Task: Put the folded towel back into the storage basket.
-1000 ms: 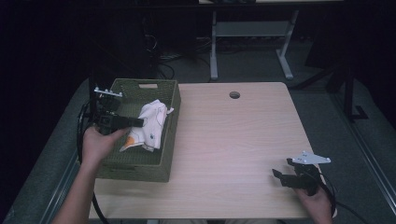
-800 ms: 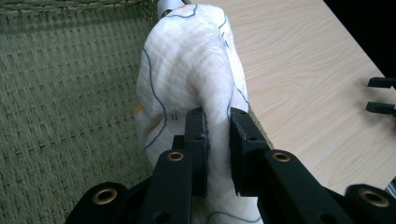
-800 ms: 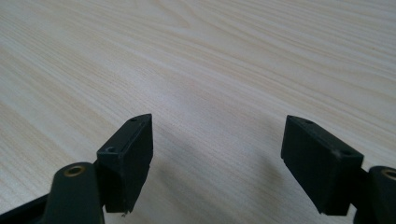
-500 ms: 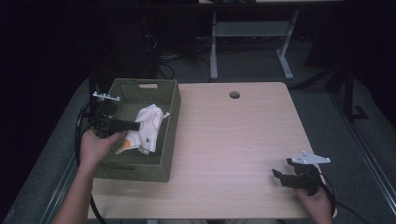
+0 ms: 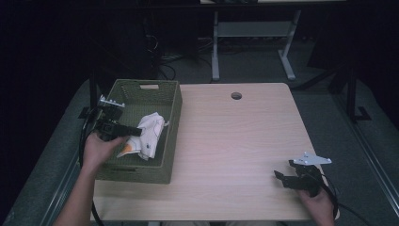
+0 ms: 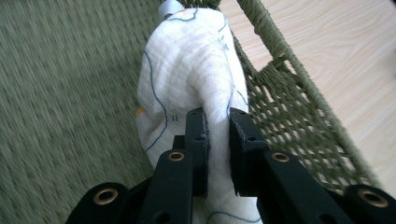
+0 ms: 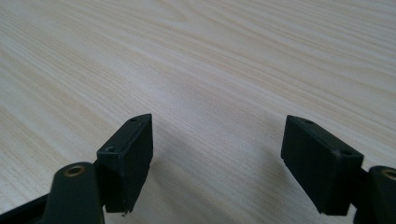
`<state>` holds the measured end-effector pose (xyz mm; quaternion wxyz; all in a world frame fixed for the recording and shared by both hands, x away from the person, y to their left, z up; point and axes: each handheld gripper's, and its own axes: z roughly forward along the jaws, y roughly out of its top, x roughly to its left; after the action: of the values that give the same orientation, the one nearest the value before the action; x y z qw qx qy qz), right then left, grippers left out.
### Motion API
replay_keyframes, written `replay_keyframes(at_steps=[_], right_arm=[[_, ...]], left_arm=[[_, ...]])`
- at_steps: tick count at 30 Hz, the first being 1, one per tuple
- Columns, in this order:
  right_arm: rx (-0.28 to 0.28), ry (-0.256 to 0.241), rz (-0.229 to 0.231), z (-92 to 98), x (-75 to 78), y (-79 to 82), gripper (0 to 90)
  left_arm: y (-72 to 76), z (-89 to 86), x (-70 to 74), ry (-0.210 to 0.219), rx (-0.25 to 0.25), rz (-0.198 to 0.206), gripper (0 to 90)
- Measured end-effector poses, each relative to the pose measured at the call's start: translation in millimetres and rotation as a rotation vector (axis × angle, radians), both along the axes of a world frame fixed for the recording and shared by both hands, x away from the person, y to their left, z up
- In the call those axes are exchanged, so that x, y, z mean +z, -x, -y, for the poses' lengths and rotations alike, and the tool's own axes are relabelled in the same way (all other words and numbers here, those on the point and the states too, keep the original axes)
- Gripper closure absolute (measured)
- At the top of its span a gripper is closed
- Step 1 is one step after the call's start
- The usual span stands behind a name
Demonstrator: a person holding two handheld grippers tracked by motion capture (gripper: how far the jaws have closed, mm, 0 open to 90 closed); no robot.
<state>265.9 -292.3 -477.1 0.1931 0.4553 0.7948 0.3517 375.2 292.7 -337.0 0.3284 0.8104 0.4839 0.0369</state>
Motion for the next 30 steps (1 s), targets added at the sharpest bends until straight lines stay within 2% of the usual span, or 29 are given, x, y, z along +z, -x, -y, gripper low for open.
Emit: replay_keyframes(at_steps=[1, 2, 3, 5, 11, 18, 30], right_arm=[[0.000, 0.001, 0.000, 0.0, -0.2, 0.0, 24.8], [0.001, 0.003, -0.001, 0.0, -0.4, 0.0, 24.8], [0.001, 0.004, -0.003, 0.0, -0.7, -0.1, 24.8], [-0.001, 0.004, -0.005, 0.0, -0.9, -0.3, 24.8], [0.003, -0.001, -0.009, 0.9, -1.9, -0.3, 24.8], [0.004, -0.004, -0.007, 0.7, -1.4, -0.1, 24.8], [0.003, 0.001, -0.002, -1.2, 0.0, 1.3, 24.8]], left_arm=[[-4.0, 1.1, -1.9, -0.062, 0.013, 0.043, 75.6], [-6.7, 1.0, -3.3, -0.106, 0.034, 0.054, 69.0], [-9.6, -0.3, -5.2, -0.116, 0.045, 0.043, 64.7], [-12.3, -3.0, -7.9, -0.119, 0.059, 0.025, 62.5], [-6.3, -6.9, -12.8, -0.093, 0.080, 0.029, 61.2], [-3.0, -8.5, -17.9, -0.076, 0.075, 0.019, 60.9], [8.9, -3.2, -11.3, -0.043, 0.046, 0.052, 57.0]])
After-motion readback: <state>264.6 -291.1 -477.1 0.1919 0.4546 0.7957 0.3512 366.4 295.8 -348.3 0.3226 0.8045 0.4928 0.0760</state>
